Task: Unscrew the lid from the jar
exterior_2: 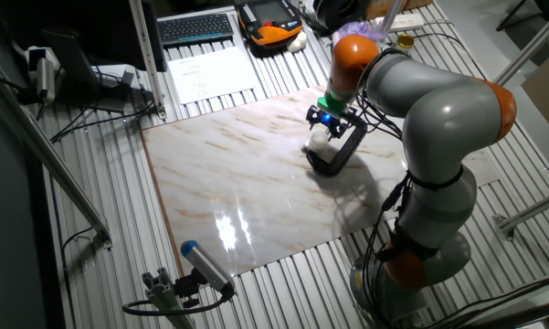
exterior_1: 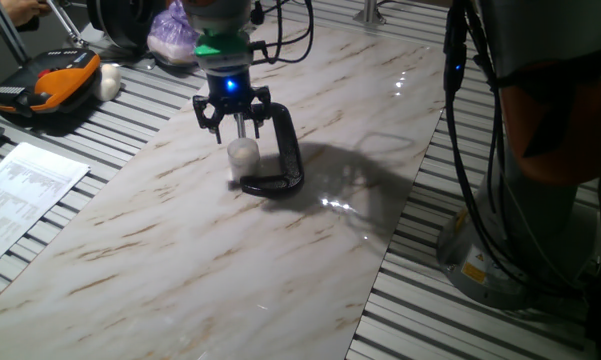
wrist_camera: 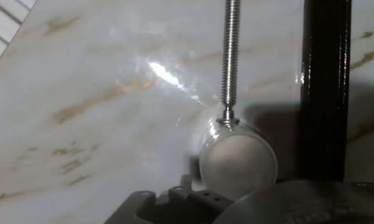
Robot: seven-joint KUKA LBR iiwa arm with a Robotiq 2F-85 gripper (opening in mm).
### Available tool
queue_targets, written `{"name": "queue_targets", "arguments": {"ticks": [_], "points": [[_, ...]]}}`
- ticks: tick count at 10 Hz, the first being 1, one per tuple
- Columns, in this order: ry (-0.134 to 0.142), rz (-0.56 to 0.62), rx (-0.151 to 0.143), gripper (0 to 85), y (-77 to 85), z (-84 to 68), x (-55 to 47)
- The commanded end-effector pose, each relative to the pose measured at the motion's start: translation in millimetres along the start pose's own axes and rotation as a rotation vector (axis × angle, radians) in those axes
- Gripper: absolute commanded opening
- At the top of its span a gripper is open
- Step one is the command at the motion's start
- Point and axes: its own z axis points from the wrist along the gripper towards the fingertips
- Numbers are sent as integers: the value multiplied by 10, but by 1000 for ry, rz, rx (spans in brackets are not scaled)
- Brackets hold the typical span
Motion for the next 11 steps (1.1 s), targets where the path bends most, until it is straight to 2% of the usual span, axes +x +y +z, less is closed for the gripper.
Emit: {"name": "queue_targets", "arguments": {"ticks": [1,3,9,11], "points": [[-28,924,-47,680,-5,-6,2],[-27,911,-46,680,-15,-9,5],[-46,826,-6,680,-62,-7,24],[-45,818,-10,680,-70,10,27]]}}
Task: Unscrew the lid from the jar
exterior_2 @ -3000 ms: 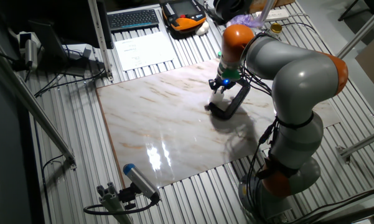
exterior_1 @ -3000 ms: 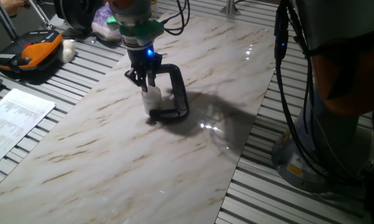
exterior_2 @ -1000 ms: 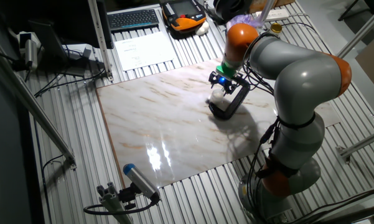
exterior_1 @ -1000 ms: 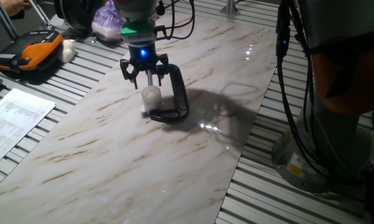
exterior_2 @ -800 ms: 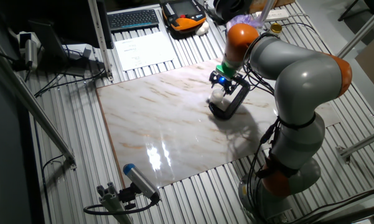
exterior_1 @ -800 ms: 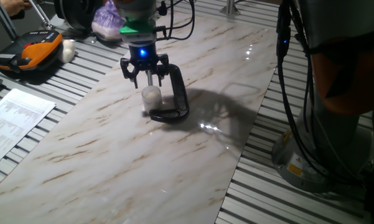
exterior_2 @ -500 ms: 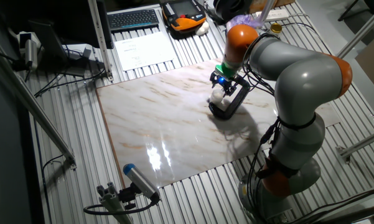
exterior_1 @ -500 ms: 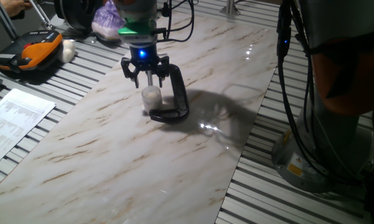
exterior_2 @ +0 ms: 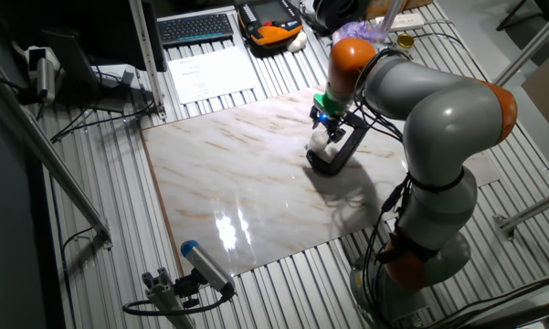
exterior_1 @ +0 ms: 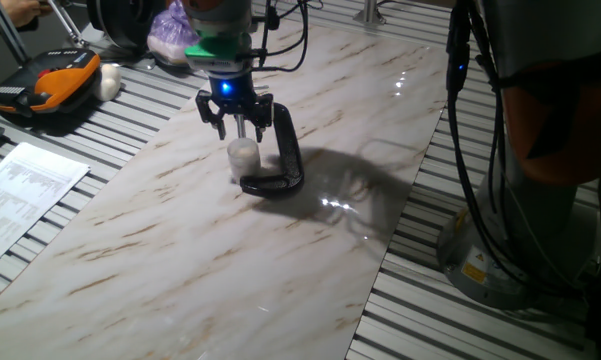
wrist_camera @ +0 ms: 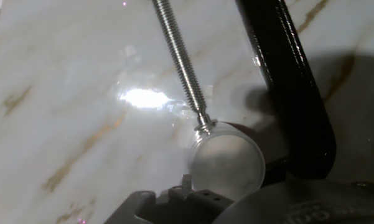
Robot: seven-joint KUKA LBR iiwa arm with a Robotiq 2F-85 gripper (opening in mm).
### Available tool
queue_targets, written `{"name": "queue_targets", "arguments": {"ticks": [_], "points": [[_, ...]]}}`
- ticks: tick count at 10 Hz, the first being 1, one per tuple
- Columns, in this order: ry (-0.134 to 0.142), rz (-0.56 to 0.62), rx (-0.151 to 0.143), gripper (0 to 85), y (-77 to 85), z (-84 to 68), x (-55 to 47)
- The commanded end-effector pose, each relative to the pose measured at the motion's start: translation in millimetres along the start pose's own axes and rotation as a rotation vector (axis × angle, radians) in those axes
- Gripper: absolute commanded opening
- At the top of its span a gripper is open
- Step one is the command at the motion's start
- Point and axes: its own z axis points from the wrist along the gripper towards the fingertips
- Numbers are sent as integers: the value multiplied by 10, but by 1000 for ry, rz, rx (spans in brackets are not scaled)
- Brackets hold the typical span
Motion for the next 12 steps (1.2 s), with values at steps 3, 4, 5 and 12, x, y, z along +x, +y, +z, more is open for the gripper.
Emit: {"name": "queue_targets", "arguments": {"ticks": [3,4,5,12], "points": [[4,469,-14,680,-18,38,1],[4,465,-14,510,-18,37,1],[3,458,-12,510,-17,37,2],[-4,427,3,850,-14,36,4]]}}
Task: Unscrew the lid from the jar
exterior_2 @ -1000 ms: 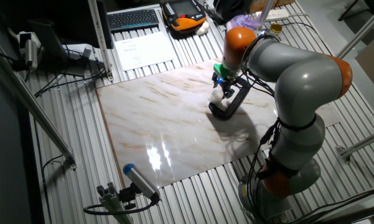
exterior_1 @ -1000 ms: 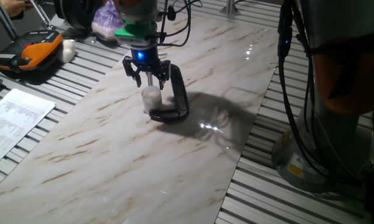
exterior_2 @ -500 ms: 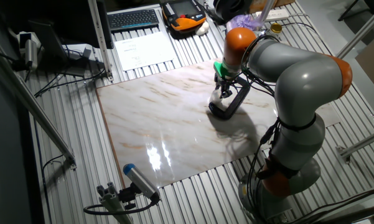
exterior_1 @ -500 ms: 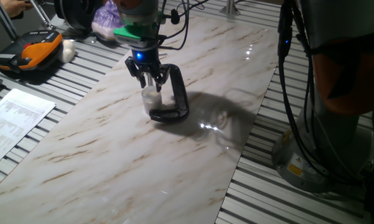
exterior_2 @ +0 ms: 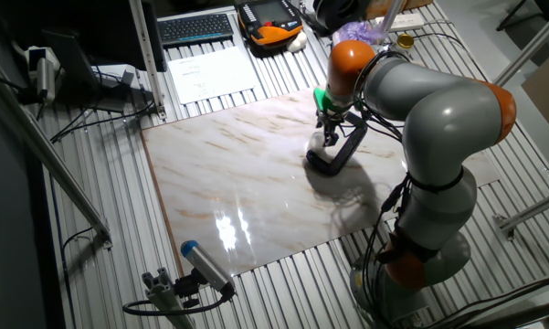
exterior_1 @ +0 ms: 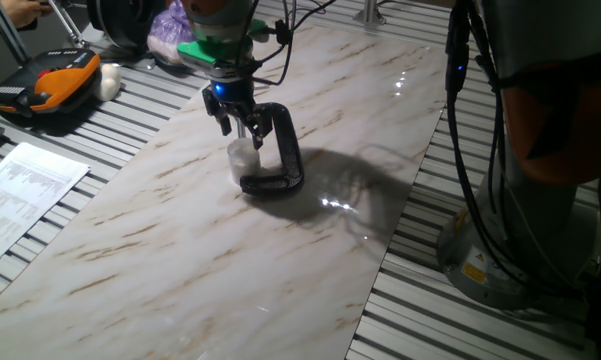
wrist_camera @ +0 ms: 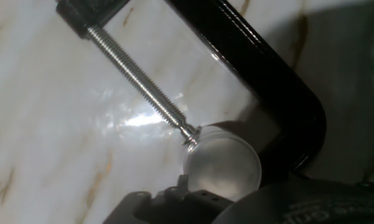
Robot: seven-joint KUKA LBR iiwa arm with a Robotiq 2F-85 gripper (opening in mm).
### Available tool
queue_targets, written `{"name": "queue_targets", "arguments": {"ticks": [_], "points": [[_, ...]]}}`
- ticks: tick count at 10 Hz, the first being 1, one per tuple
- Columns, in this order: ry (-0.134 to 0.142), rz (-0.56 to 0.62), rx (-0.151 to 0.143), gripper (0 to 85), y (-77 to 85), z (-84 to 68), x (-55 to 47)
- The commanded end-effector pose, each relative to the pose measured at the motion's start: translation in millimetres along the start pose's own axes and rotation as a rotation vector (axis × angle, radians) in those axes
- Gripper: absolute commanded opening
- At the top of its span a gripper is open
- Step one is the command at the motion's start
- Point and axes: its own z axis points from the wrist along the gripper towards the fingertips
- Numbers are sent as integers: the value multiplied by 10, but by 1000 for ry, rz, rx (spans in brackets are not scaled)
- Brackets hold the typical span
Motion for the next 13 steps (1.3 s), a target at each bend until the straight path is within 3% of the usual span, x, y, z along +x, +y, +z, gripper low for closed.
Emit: {"name": "queue_targets", "arguments": {"ticks": [1,13], "points": [[0,11,0,850,0,0,1],[-9,-5,9,850,54,113,2]]}}
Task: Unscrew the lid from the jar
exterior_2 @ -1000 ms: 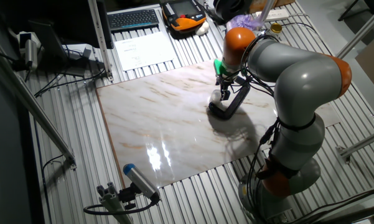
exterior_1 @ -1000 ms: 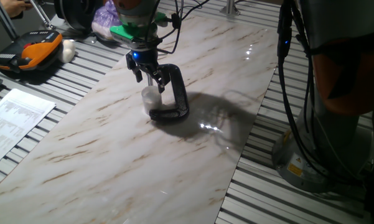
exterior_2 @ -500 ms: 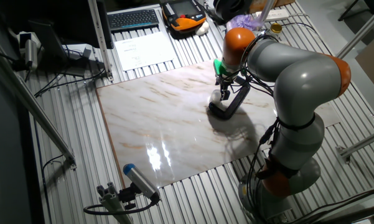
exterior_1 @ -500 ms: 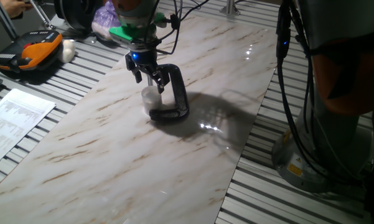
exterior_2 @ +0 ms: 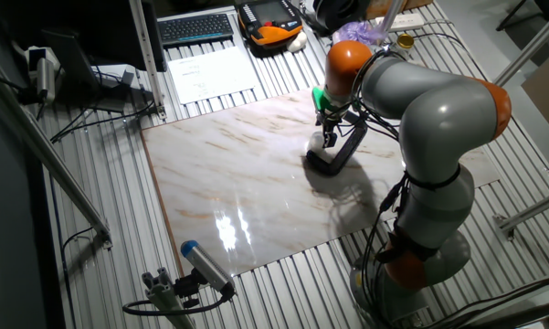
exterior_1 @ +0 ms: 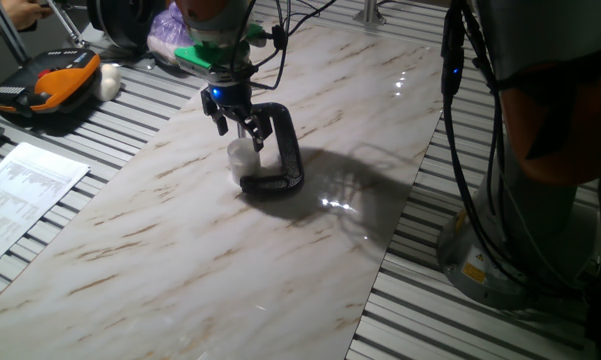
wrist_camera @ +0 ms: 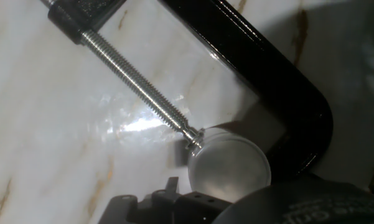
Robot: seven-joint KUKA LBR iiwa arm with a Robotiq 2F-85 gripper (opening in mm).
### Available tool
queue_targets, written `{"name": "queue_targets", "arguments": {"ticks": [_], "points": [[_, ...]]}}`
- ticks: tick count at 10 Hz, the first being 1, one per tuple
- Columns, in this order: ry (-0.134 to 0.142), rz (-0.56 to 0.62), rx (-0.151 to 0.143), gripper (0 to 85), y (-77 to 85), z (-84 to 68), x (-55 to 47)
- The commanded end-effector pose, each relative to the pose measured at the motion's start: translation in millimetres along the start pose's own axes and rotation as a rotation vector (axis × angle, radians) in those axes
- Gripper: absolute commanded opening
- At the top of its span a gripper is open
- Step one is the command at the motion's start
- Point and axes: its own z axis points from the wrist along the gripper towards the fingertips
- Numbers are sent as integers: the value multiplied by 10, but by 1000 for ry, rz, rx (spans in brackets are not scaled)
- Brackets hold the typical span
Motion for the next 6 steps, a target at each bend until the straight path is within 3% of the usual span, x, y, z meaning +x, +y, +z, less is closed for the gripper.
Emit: {"name": "queue_targets", "arguments": {"ticks": [1,6], "points": [[1,0,-1,850,2,11,-2],[12,6,-10,850,28,100,-10]]}}
